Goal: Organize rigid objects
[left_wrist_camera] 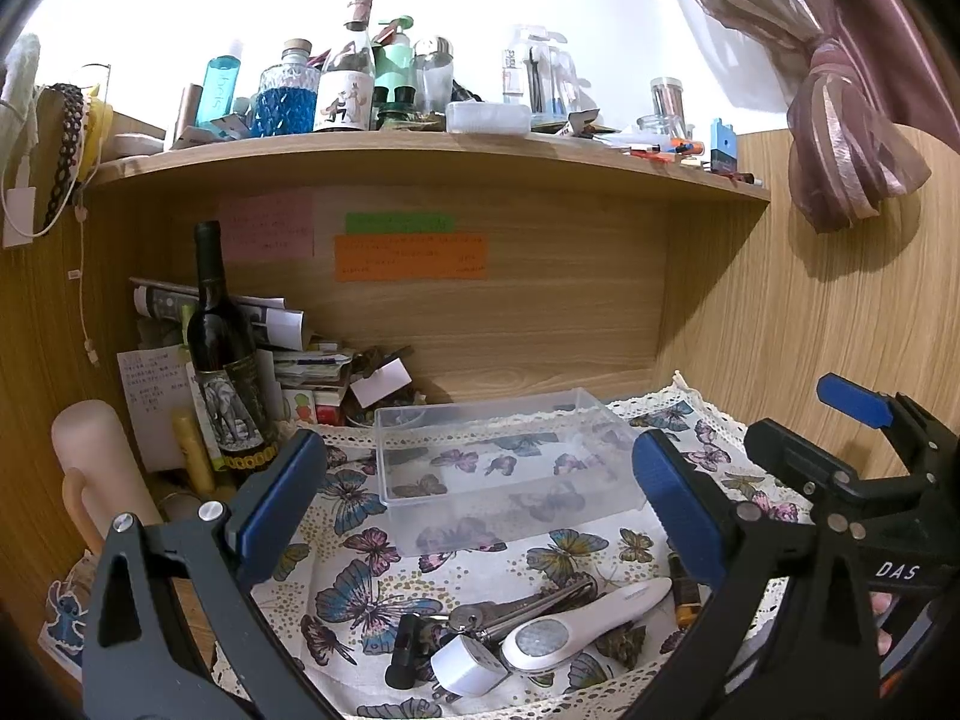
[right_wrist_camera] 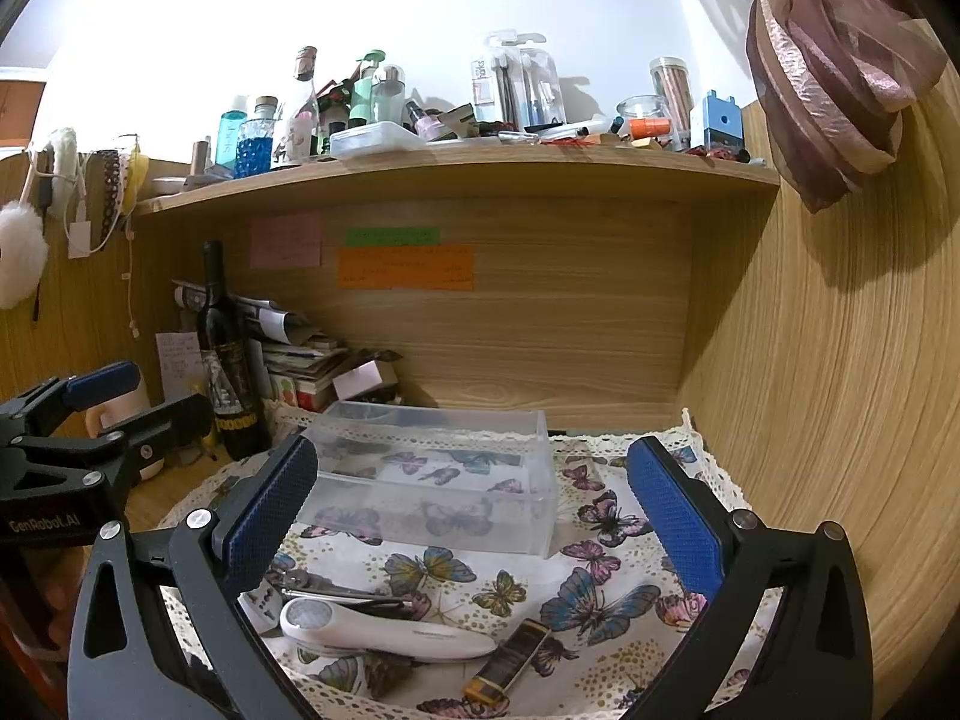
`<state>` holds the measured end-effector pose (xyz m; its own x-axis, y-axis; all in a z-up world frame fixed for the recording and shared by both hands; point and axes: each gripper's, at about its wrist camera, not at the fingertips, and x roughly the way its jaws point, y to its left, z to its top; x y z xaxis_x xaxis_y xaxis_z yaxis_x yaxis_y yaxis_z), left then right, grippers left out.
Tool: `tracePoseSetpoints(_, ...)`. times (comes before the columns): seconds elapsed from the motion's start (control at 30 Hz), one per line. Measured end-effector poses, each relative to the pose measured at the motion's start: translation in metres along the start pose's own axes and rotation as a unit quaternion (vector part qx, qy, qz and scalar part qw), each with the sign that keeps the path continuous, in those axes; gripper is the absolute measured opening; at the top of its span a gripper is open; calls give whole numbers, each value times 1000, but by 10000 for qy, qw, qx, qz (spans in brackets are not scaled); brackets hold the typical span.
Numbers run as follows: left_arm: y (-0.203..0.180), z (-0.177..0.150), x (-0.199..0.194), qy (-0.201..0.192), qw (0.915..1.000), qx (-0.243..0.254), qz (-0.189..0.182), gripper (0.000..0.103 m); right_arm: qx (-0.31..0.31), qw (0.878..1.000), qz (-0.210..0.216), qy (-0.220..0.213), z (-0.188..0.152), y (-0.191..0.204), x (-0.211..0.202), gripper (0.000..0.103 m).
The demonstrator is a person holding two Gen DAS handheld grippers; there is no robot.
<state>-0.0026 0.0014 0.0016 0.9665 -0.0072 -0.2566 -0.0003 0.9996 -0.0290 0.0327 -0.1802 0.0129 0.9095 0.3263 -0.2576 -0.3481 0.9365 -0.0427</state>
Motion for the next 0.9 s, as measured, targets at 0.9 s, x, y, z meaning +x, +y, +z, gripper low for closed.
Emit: tracePoseSetpoints(0.9,0,-5,1,11,10000,-7,-56,103,71,10000,-25,-40,0,0,-2,103)
